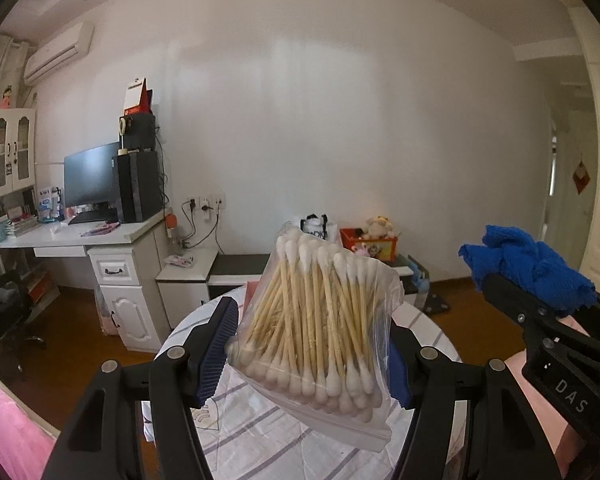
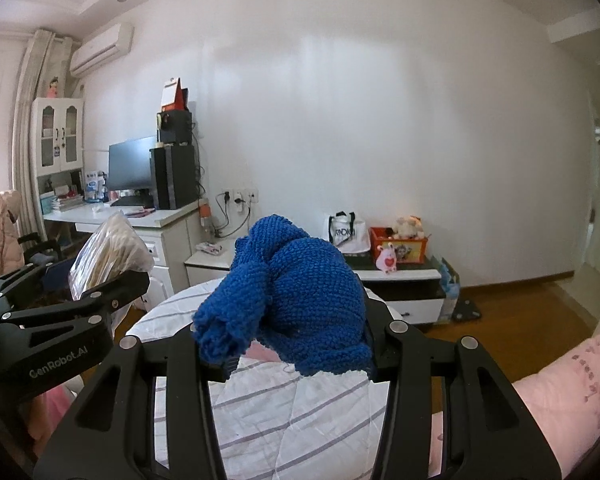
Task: Organize soft objects
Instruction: 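Lift the swab bag with the left gripper while the right lifts the blue bundle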
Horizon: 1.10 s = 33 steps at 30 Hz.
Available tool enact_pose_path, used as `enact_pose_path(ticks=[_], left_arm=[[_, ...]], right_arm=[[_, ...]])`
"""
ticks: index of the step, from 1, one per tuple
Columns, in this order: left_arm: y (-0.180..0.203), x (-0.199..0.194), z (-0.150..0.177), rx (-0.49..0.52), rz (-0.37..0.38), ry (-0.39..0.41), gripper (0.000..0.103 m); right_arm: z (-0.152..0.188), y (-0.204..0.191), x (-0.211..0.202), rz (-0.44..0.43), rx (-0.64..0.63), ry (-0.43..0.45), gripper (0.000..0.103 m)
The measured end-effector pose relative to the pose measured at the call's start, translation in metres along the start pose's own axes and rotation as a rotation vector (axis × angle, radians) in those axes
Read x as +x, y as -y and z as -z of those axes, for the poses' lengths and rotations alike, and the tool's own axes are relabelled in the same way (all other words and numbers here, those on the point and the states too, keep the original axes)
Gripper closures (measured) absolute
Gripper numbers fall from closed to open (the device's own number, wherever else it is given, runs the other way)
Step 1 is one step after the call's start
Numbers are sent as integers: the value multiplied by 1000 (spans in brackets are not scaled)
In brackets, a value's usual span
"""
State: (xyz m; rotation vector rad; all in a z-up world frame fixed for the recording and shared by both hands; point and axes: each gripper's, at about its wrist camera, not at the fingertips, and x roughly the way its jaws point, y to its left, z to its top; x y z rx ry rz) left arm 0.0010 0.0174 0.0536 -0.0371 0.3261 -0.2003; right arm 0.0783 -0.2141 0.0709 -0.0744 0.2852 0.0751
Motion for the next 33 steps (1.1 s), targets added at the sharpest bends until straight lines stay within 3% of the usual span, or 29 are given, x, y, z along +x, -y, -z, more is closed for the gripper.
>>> enact_pose_path(ticks=[16, 27, 33], left_arm=[[19, -40, 36, -10, -25, 55, 41], [23, -35, 31, -7, -32, 48, 41], [19, -16, 6, 5, -28, 28, 41]], right_arm=[[2, -4, -15, -10, -18, 42, 60], [-1, -7, -18, 0, -13, 30, 60], [-4, -8, -9, -5, -19, 11, 60]])
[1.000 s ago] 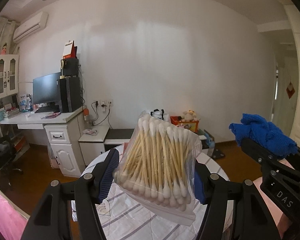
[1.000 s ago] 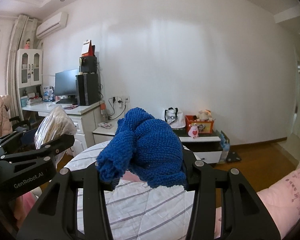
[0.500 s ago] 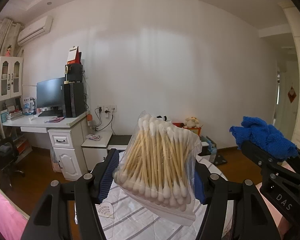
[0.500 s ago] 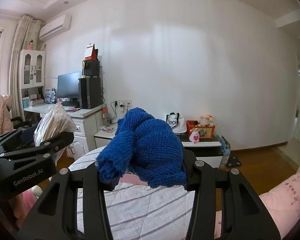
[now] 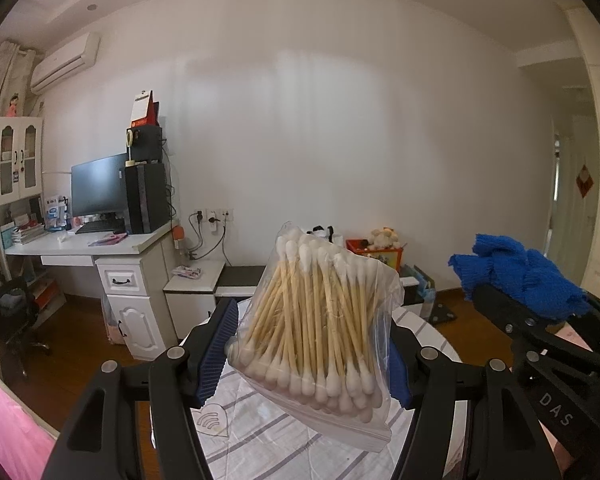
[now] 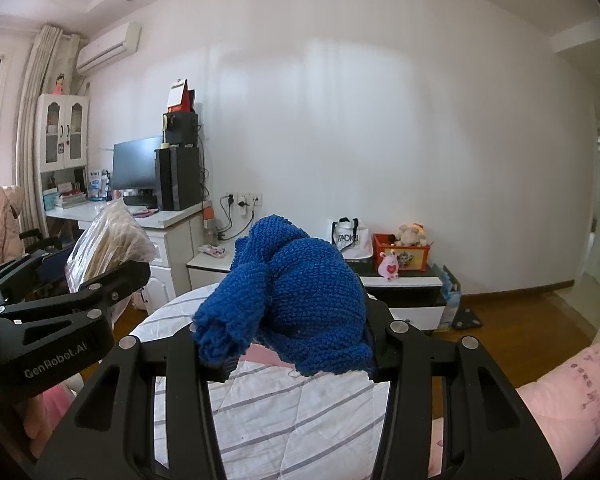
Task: Organize soft objects
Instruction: 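Lift the swab bag with the left gripper while the right lifts the blue bundle, then carry the swab bag over the tray with left gripper while right carries blue bundle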
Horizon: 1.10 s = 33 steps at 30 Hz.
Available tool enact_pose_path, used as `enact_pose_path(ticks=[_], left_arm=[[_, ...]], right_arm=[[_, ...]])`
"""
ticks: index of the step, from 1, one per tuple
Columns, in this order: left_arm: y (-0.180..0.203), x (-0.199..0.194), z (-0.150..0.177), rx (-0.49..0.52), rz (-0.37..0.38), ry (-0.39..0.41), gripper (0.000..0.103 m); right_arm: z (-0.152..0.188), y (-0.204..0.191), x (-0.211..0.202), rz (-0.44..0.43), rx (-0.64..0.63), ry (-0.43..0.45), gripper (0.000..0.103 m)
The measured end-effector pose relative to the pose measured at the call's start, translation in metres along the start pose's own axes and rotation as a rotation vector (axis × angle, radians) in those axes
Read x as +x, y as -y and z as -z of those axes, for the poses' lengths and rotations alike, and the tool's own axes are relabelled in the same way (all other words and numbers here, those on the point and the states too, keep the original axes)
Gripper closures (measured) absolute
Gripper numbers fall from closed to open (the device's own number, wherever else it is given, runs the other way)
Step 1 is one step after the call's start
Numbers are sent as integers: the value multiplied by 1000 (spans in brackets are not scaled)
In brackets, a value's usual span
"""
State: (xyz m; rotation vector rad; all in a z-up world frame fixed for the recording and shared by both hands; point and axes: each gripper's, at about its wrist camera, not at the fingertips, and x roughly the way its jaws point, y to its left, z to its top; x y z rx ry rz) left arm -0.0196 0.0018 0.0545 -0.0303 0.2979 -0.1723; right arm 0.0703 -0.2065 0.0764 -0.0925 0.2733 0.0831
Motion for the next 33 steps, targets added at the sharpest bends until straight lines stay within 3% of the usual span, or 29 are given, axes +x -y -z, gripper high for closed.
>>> enact_pose_path(ticks=[17, 33], left_arm=[[-17, 36, -23, 33, 14, -83, 40], [-15, 158, -67, 49, -17, -193, 40]], right_arm=[[-3, 9, 55, 49, 13, -99, 60], [1, 20, 142, 63, 14, -212, 59]])
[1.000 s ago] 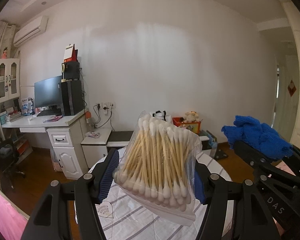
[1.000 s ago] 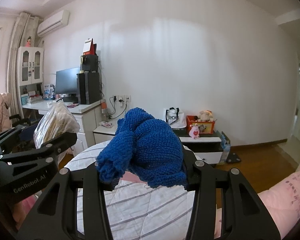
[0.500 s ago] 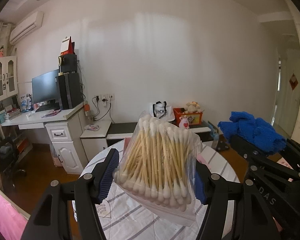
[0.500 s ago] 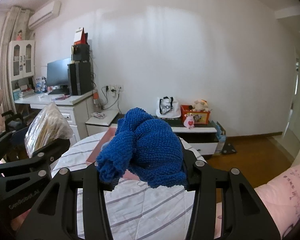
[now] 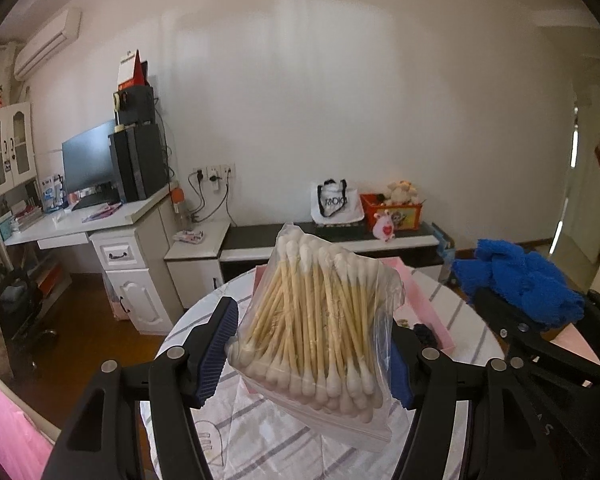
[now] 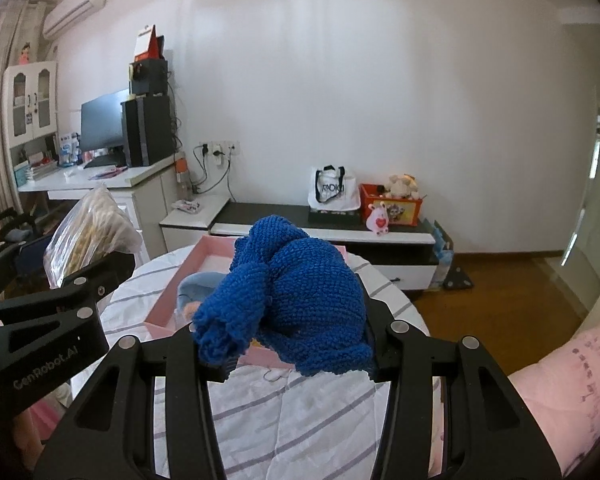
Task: Organize soft objects
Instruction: 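Carry the swab bag over the tray with left gripper while right carries blue bundle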
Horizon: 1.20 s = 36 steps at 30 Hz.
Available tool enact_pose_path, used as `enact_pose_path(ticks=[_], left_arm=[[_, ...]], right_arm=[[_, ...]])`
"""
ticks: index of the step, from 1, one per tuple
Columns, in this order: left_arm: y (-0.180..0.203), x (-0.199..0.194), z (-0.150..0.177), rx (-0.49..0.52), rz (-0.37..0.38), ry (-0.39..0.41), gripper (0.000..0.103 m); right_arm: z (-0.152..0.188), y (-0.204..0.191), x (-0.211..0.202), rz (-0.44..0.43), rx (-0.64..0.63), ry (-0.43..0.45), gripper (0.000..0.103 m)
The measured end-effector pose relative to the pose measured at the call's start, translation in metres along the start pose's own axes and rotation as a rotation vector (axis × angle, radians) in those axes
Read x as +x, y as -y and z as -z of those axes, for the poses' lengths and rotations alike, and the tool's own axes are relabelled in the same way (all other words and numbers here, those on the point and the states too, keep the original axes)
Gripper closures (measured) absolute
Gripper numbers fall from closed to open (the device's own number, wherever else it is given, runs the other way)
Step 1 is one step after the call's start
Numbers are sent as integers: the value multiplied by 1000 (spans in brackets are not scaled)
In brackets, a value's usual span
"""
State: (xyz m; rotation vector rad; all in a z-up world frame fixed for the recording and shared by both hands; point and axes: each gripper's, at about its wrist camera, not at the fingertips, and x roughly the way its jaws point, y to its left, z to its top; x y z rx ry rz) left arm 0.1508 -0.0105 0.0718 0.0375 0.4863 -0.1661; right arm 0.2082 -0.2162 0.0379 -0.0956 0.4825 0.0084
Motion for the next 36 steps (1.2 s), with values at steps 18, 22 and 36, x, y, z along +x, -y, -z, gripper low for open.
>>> enact_pose_path(ticks=[18, 22, 36], left_arm=[[19, 206, -113, 1, -22, -181, 40], [24, 264, -135, 5, -48, -228, 40], [23, 441, -178, 10, -3, -394, 40]], right_arm=[[-12, 22, 104, 28, 1, -134, 59], [-10, 27, 133, 23, -7, -183, 59], [5, 32, 223, -1, -23, -339, 59]])
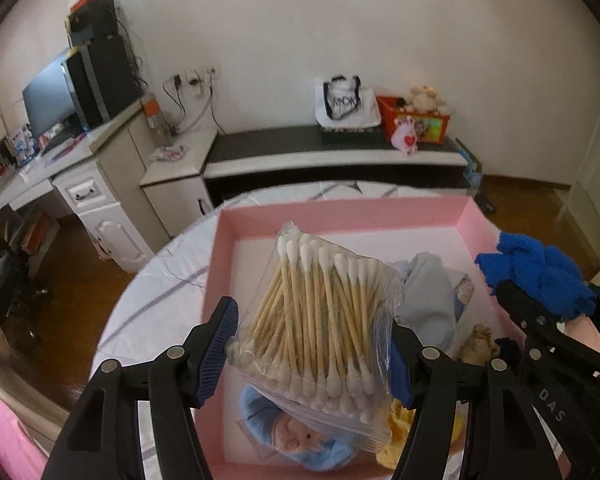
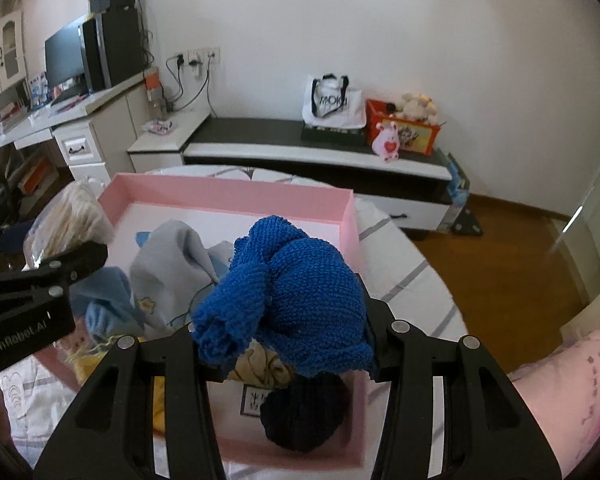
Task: Organize soft objects
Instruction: 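Carry the swab bag over the tray with left gripper while right carries blue bundle, then open the left gripper to drop the swab bag while the right releases the blue bundle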
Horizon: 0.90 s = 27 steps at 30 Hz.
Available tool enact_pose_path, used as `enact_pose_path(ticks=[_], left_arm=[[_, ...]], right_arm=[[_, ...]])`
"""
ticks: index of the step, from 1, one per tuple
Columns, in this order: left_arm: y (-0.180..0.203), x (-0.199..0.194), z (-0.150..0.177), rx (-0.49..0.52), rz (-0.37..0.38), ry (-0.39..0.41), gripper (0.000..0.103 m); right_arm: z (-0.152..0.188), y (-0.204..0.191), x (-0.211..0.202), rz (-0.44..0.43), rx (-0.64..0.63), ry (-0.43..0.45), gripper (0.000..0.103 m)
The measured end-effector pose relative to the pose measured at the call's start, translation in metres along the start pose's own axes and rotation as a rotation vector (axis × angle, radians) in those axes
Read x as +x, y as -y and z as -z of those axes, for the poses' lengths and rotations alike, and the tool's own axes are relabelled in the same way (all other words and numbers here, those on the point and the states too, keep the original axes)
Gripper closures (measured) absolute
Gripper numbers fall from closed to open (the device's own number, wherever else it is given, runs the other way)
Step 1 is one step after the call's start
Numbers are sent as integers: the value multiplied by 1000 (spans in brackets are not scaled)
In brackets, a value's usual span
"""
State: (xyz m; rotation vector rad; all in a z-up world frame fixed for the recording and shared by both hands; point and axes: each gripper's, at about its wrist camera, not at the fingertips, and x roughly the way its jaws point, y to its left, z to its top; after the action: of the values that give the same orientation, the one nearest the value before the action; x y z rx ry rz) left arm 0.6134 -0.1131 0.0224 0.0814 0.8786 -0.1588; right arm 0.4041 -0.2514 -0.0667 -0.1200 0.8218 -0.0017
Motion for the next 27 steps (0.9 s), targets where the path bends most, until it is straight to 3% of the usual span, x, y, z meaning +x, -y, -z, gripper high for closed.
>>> enact_pose_path(ticks=[11, 14, 18, 24, 27], left_arm=[[-15, 78, -31, -2, 27, -93, 38], [-15, 87, -31, -5, 26, -104, 31], [-21, 85, -23, -26, 40, -102, 21], [-36, 79, -14, -69, 77, -75, 2], [-44, 73, -4, -66, 63, -57, 1]], right_arm=[[1, -13, 36, -26, -38, -87, 55], [2, -16, 38, -29, -45, -95, 40], [1, -16, 33, 37, -62, -74, 20], [1, -7, 29, -3, -17, -75, 11], [1, -5, 28, -22, -7, -74, 11]])
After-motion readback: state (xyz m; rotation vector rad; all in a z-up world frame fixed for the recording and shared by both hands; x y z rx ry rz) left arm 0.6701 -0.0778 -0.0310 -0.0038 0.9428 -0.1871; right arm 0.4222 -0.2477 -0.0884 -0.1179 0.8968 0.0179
